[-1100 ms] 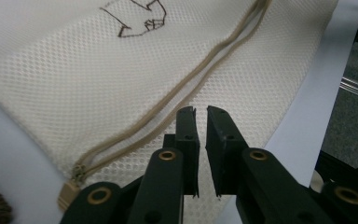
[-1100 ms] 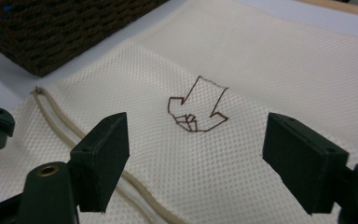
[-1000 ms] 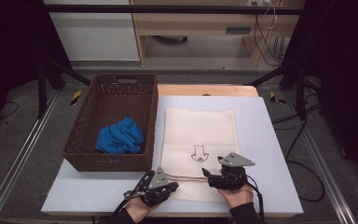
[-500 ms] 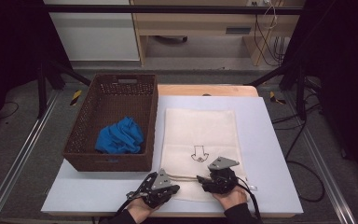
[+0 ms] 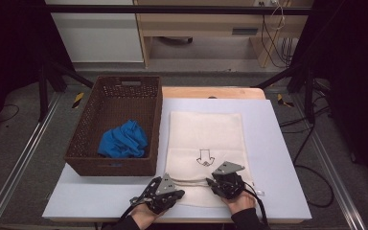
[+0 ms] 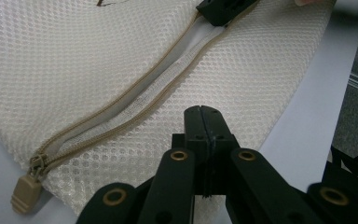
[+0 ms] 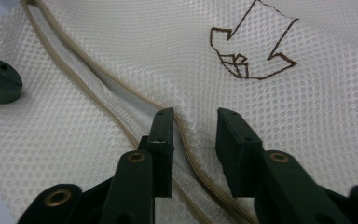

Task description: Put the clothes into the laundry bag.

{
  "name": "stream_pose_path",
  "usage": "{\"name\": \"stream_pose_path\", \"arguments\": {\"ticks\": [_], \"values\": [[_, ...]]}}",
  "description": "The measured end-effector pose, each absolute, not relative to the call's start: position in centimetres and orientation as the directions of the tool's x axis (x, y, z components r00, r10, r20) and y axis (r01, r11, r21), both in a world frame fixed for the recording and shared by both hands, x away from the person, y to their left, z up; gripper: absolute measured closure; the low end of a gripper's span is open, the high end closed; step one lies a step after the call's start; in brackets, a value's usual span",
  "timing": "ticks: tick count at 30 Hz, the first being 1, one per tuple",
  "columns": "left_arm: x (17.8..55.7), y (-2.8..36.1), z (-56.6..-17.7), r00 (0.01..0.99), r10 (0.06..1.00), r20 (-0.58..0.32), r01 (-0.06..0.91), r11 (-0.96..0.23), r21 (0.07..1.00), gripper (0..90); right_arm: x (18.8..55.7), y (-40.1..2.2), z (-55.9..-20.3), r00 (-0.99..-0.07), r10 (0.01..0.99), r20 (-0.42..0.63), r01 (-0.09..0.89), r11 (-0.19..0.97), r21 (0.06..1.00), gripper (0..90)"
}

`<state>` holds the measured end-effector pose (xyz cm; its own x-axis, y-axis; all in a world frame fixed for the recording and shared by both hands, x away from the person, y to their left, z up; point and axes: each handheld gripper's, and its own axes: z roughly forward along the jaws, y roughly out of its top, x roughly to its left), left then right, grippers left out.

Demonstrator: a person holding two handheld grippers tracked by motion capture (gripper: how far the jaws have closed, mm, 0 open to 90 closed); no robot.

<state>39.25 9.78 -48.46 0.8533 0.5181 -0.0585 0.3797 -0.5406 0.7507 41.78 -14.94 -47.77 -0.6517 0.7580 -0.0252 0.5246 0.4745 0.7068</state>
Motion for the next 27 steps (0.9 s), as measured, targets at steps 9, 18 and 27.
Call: {"name": "stream_pose_path", "arguments": {"ticks": [9,18,27], "values": [[39.23,9.73,-48.43,0.852,0.521,-0.057,0.382,-0.543,0.748,88.9,41.86,-14.96,-47.85,-0.661,0.75,-0.04,0.514,0.49,0.704,80.1],[39.24,9.73,-48.42,0.852,0.521,-0.058,0.383,-0.543,0.748,88.9,41.72,-14.94,-47.93,-0.677,0.732,-0.069,0.481,0.513,0.711,82.5],[39.26,9.71,-48.42,0.849,0.524,-0.062,0.388,-0.539,0.748,88.9,42.08,-15.22,-47.85,-0.667,0.744,-0.04,0.498,0.485,0.718,85.9]]}}
